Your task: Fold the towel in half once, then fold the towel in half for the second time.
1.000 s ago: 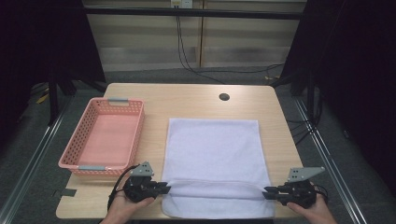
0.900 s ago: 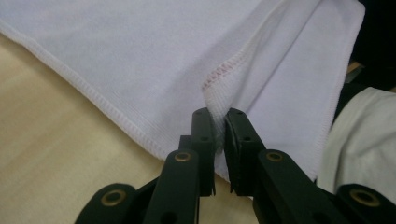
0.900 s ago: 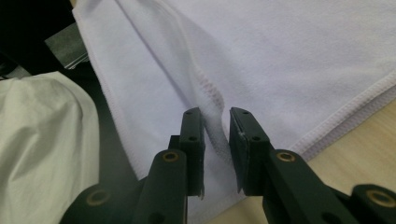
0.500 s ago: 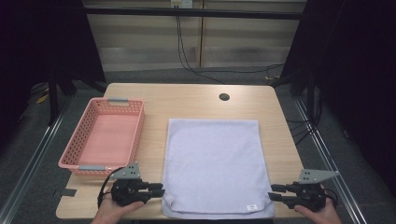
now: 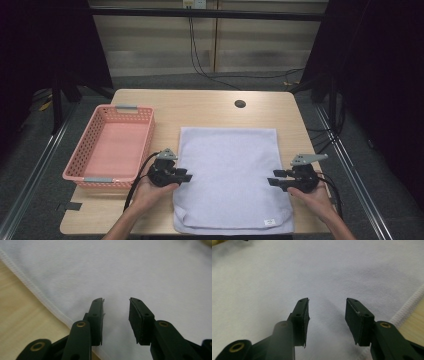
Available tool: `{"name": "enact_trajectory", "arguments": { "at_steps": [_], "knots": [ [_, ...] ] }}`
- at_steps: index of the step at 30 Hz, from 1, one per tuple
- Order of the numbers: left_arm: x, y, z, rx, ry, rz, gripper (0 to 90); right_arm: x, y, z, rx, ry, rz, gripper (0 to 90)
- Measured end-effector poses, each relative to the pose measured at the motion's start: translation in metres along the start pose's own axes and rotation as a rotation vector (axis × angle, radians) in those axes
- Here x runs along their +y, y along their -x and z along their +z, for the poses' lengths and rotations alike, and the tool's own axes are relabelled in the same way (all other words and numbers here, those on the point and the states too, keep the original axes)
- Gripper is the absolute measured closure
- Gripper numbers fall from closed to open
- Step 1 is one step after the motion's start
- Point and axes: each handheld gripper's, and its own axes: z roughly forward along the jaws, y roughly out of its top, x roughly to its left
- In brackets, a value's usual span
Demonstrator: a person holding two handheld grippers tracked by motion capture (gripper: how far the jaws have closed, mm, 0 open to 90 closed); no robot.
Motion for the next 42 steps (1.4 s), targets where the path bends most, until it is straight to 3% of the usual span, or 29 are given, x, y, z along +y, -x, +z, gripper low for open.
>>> {"name": "enact_trajectory", "arguments": {
  "at_steps": [3,6,9,11,12,14,20,22,26,28,31,36,38,40,42],
  "knots": [
    [0.001,-0.001,0.009,0.002,0.001,0.021,67.9,0.005,0.008,0.014,-0.041,-0.030,0.011,54.4],
    [0.000,-0.004,0.009,-0.008,0.012,0.004,70.9,0.008,0.013,0.027,-0.061,-0.047,0.006,54.4],
    [-0.001,-0.002,0.009,0.014,0.011,0.021,76.0,0.008,0.010,0.029,-0.089,-0.046,-0.036,56.6],
    [-0.002,-0.001,0.008,0.013,0.008,-0.007,79.7,0.004,0.007,0.029,-0.105,-0.034,-0.049,56.8],
    [-0.004,0.002,0.008,0.025,0.015,0.008,81.3,0.003,0.006,0.029,-0.110,-0.035,-0.055,57.1],
    [-0.008,0.009,0.005,0.018,-0.002,0.036,82.1,0.002,0.003,0.026,-0.110,-0.045,-0.061,58.6],
    [-0.021,0.026,-0.003,-0.049,-0.020,0.045,82.5,-0.013,-0.006,0.010,-0.072,-0.064,-0.067,61.9],
    [-0.023,0.031,-0.004,-0.069,-0.030,0.044,82.5,-0.020,-0.010,0.003,-0.058,-0.069,-0.053,65.2],
    [-0.029,0.044,-0.007,-0.093,-0.044,0.081,82.4,-0.028,-0.014,-0.008,-0.046,-0.094,-0.068,74.9],
    [-0.032,0.050,-0.008,-0.104,-0.049,0.076,82.0,-0.031,-0.017,-0.012,-0.041,-0.103,-0.072,81.0],
    [-0.037,0.060,-0.011,-0.128,-0.066,0.092,81.6,-0.034,-0.023,-0.015,-0.036,-0.120,-0.069,84.2],
    [-0.040,0.067,-0.018,-0.157,-0.094,0.104,74.5,-0.043,-0.035,-0.026,0.008,-0.154,-0.032,83.7],
    [-0.034,0.063,-0.018,-0.143,-0.071,0.119,70.1,-0.045,-0.039,-0.029,-0.004,-0.157,-0.050,77.6],
    [-0.023,0.055,-0.018,-0.121,-0.026,0.093,65.2,-0.042,-0.037,-0.031,-0.020,-0.123,-0.039,66.5],
    [-0.010,0.044,-0.016,-0.083,0.003,0.088,64.4,-0.032,-0.027,-0.036,-0.042,-0.044,-0.041,65.9]
  ]
}}
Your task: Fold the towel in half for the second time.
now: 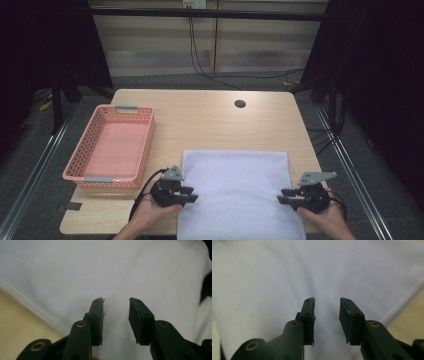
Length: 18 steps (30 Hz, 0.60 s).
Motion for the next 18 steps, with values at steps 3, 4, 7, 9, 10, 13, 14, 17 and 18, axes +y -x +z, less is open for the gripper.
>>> {"name": "enact_trajectory", "arguments": {
  "at_steps": [3,4,7,9,10,13,14,17,18],
  "knots": [
    [0.020,-0.023,0.005,0.031,0.041,-0.028,64.9,0.017,0.020,-0.004,-0.042,0.070,0.010,65.2],
    [0.025,-0.030,0.008,0.052,0.056,-0.045,65.0,0.023,0.028,-0.003,-0.069,0.087,0.007,64.2],
    [0.039,-0.050,0.017,0.076,0.070,-0.068,64.3,0.038,0.054,0.007,-0.105,0.102,0.027,61.9],
    [0.044,-0.059,0.022,0.093,0.069,-0.074,62.1,0.047,0.072,0.017,-0.126,0.100,0.046,59.9],
    [0.047,-0.064,0.024,0.099,0.071,-0.080,61.0,0.049,0.078,0.020,-0.137,0.101,0.050,59.4],
    [0.051,-0.078,0.029,0.122,0.101,-0.118,59.8,0.055,0.100,0.036,-0.145,0.081,0.080,55.8],
    [0.051,-0.082,0.029,0.117,0.101,-0.133,59.0,0.056,0.105,0.043,-0.147,0.058,0.074,54.8],
    [0.051,-0.087,0.032,0.166,0.089,-0.124,55.2,0.054,0.112,0.053,-0.149,0.032,0.083,51.3],
    [0.050,-0.090,0.034,0.164,0.086,-0.132,53.8,0.054,0.113,0.054,-0.155,0.028,0.081,50.0]
  ]
}}
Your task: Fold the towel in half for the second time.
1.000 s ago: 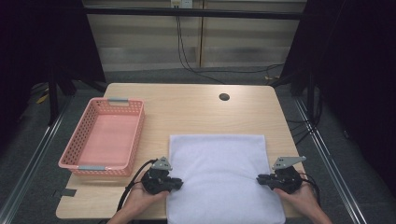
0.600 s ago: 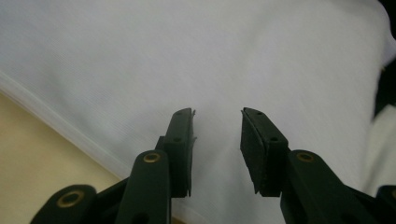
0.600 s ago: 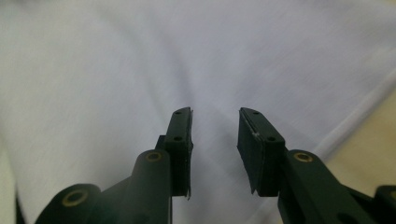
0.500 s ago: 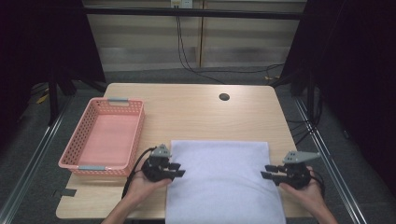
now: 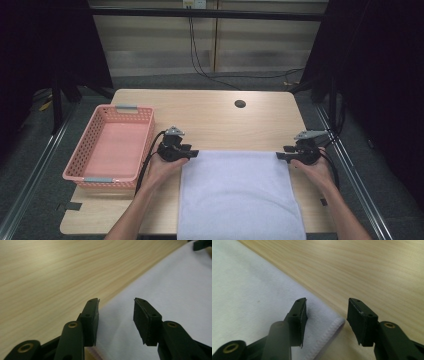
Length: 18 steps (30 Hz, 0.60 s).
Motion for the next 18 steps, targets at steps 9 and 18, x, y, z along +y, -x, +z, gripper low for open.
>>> {"name": "enact_trajectory", "arguments": {
  "at_steps": [9,18],
  "knots": [
    [-0.012,-0.012,0.005,0.000,-0.035,-0.026,43.9,-0.002,0.005,0.009,0.026,-0.015,0.016,49.2],
    [-0.015,-0.009,0.005,-0.071,-0.077,-0.030,77.3,-0.002,0.004,0.010,0.084,-0.026,0.032,77.3]
  ]
}}
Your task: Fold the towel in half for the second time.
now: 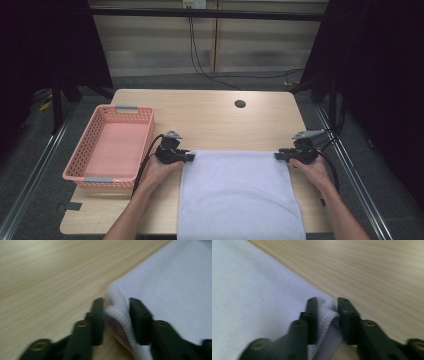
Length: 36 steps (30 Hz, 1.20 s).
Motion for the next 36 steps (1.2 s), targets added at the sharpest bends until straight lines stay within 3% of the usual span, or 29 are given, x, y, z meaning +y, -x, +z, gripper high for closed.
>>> {"name": "enact_trajectory", "arguments": {
  "at_steps": [4,7,14,20,24,29,33,36],
  "knots": [
    [0.002,0.005,-0.009,0.003,0.034,0.000,82.6,0.002,0.000,-0.006,0.014,0.015,0.004,85.2],
    [0.010,0.011,-0.021,-0.014,0.096,0.005,83.1,0.004,0.002,-0.018,0.028,0.075,0.021,85.9],
    [0.036,0.016,-0.038,-0.030,0.180,0.023,83.1,0.020,0.004,-0.051,0.042,0.184,0.027,85.9],
    [0.060,0.010,-0.048,0.006,0.202,0.034,83.1,0.041,0.011,-0.062,0.028,0.221,0.025,85.9],
    [0.073,0.003,-0.048,0.035,0.197,0.042,83.1,0.055,0.017,-0.059,0.023,0.244,0.027,86.1],
    [0.085,-0.007,-0.049,0.055,0.230,0.032,83.0,0.072,0.024,-0.054,-0.001,0.258,0.041,86.2],
    [0.087,-0.004,-0.055,0.068,0.278,0.032,82.9,0.087,0.023,-0.061,-0.014,0.281,0.022,86.2],
    [0.080,0.005,-0.062,0.069,0.269,0.077,82.8,0.088,0.016,-0.070,0.008,0.299,-0.006,86.1]
  ]
}}
